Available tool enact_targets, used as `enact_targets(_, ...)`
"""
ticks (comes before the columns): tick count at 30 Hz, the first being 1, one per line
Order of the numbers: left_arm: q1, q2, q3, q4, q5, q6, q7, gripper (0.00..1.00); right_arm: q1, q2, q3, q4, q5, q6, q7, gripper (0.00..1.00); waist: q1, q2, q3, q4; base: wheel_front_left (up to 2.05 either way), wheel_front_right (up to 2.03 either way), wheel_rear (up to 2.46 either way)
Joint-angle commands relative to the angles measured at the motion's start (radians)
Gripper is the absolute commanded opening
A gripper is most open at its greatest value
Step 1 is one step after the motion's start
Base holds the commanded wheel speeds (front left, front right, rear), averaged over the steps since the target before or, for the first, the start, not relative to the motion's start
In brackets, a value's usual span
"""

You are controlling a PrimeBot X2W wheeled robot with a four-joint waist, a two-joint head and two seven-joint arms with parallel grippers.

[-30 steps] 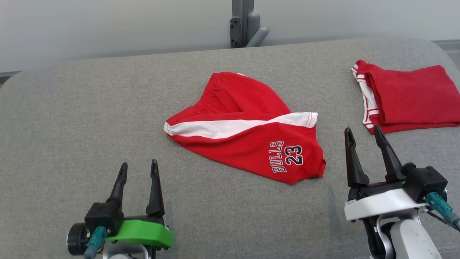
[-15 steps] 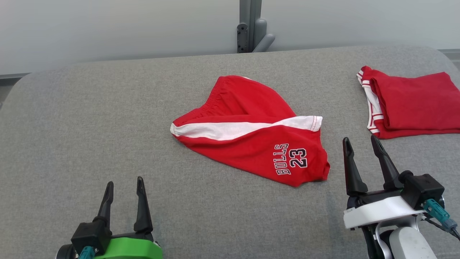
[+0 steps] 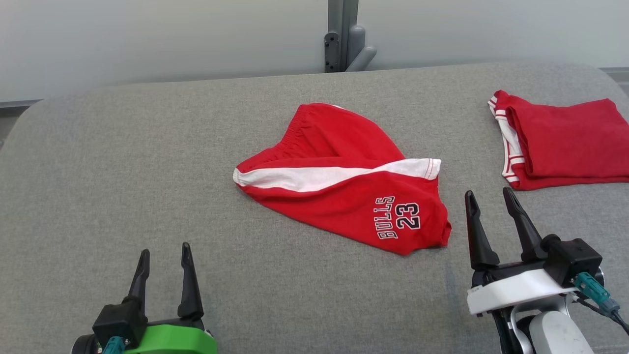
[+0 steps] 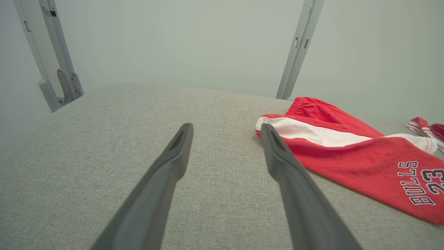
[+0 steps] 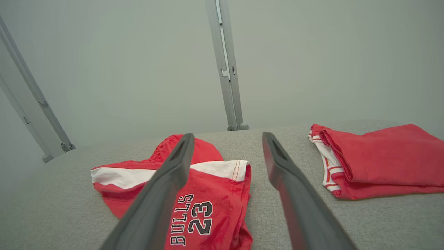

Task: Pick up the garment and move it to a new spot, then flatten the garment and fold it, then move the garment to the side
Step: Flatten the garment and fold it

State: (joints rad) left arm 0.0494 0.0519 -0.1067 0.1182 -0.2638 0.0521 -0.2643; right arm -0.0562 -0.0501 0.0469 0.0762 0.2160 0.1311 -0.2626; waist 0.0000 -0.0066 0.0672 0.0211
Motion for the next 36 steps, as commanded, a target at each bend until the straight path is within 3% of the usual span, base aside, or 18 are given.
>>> enact_targets(1, -0.013, -0.001, 0.003, 0.005, -0.007, -0.005, 0.000, 1.00, -0.006, -0.001, 0.000, 0.004, -0.007, -0.001, -0.002, 1.00, 0.0000, 0.0066, 0.002, -0.001, 0.00, 0.00, 0.00)
enact_targets(10, -0.090, -0.001, -0.010, 0.087, 0.021, -0.049, 0.000, 1.00, -0.038, -0.001, -0.009, 0.095, -0.026, -0.001, -0.002, 1.00, 0.0000, 0.0066, 0.032, -0.013, 0.00, 0.00, 0.00)
enact_targets(19, -0.276, 0.004, -0.037, 0.312, 0.030, -0.119, 0.000, 1.00, -0.126, -0.001, 0.018, 0.230, -0.043, -0.001, -0.002, 1.00, 0.0000, 0.0066, 0.088, -0.031, 0.00, 0.00, 0.00)
enact_targets(27, -0.492, 0.024, -0.027, 0.564, -0.029, -0.158, 0.004, 1.00, -0.181, -0.001, 0.056, 0.213, -0.032, -0.001, -0.002, 1.00, 0.0000, 0.0066, 0.160, -0.074, 0.00, 0.00, 0.00)
enact_targets(36, -0.643, 0.066, -0.078, 0.723, -0.072, -0.183, 0.001, 1.00, -0.202, -0.001, 0.053, 0.173, -0.037, -0.001, -0.002, 1.00, 0.0000, 0.0066, 0.222, -0.114, 0.00, 0.00, 0.00)
